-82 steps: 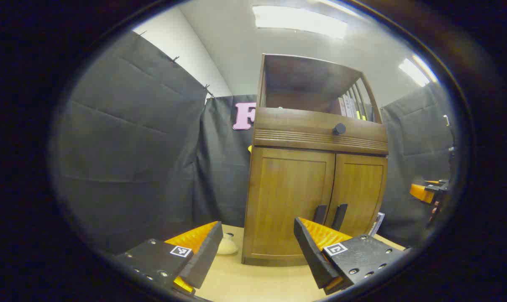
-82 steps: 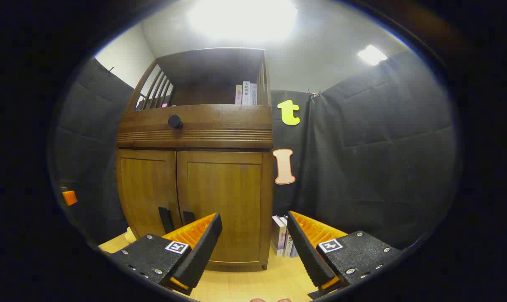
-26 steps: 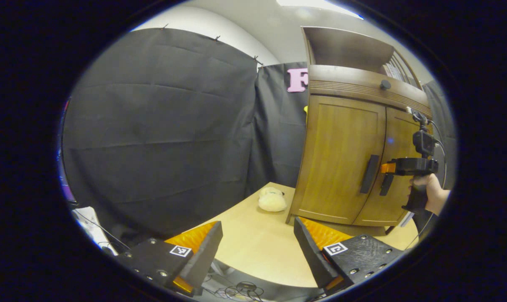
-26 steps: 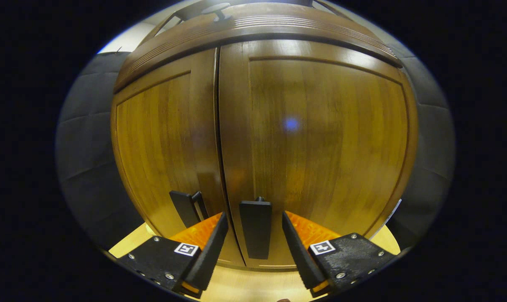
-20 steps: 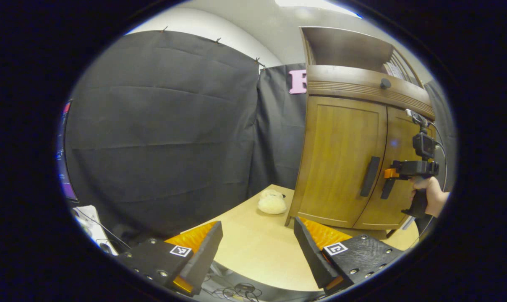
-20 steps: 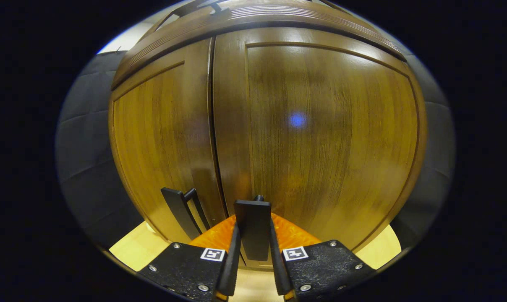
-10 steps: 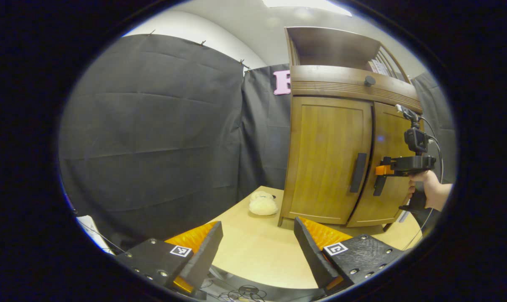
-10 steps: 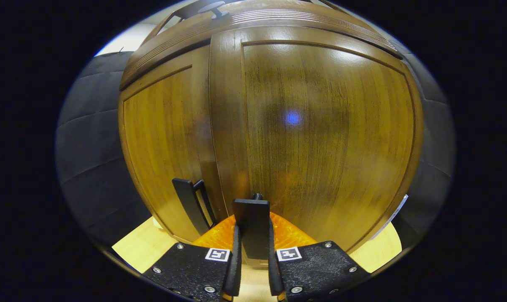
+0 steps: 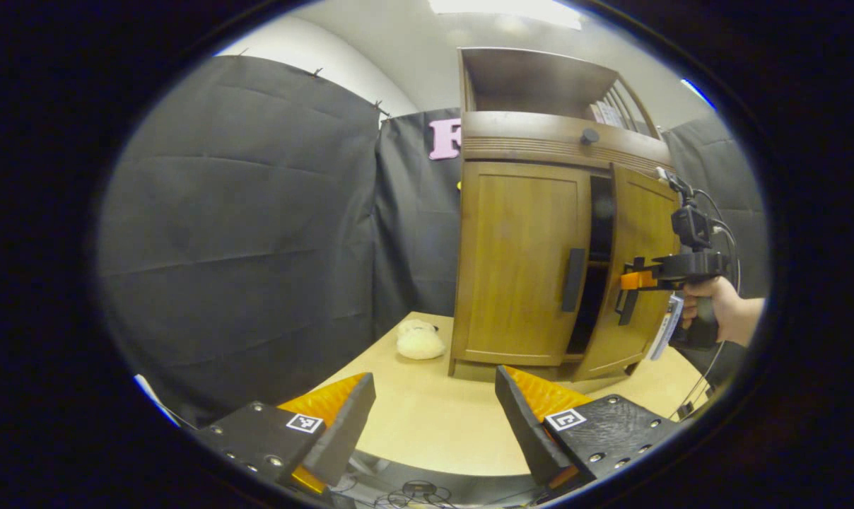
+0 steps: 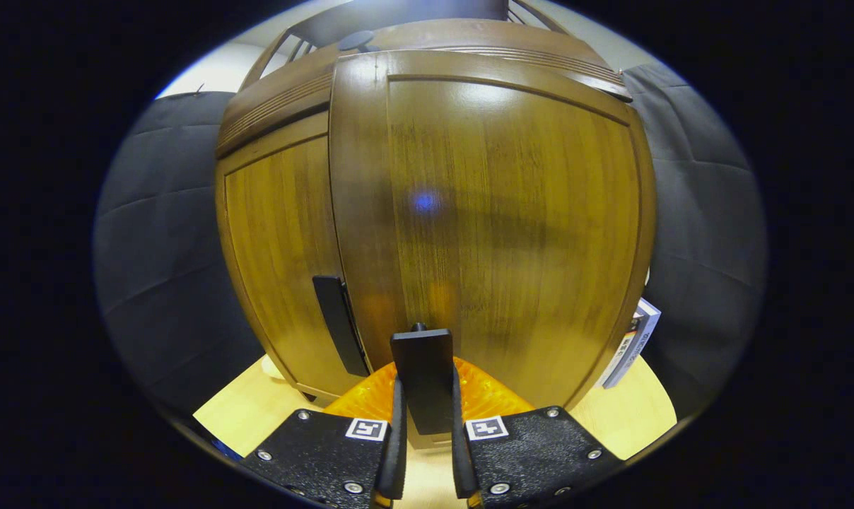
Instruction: Open the right door of the double-door shoe cabinet with the right hand, and open the left door with the left hand.
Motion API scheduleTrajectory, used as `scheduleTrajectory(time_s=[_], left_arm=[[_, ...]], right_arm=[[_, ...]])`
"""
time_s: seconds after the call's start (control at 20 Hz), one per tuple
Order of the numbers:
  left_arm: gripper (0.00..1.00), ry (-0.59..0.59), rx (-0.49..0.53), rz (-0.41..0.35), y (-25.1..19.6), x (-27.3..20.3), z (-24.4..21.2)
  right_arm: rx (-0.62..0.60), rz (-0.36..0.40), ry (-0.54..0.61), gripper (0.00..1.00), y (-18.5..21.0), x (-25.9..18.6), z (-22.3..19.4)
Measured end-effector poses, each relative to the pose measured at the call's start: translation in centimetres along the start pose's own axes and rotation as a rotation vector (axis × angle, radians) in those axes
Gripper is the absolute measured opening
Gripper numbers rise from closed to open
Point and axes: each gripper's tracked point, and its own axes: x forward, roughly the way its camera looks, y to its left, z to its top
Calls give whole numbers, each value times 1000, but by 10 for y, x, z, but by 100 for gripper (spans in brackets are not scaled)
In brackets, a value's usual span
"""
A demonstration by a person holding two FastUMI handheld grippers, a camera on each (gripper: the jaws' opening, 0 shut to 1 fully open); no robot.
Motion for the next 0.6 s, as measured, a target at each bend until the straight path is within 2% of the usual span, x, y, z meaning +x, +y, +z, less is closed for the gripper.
scheduleTrajectory(time_s=[0.15, 0.45, 0.6], left_arm=[[100, -7, 13, -37, -3, -7, 3], [97, -10, 51, -128, -22, -10, 3], [100, -17, 47, -177, -36, -11, 1]], right_arm=[[13, 4, -1, 23, 0, -2, 4], [26, -21, -18, 22, -5, -8, 6], [34, -33, -9, 21, -6, -10, 6]])
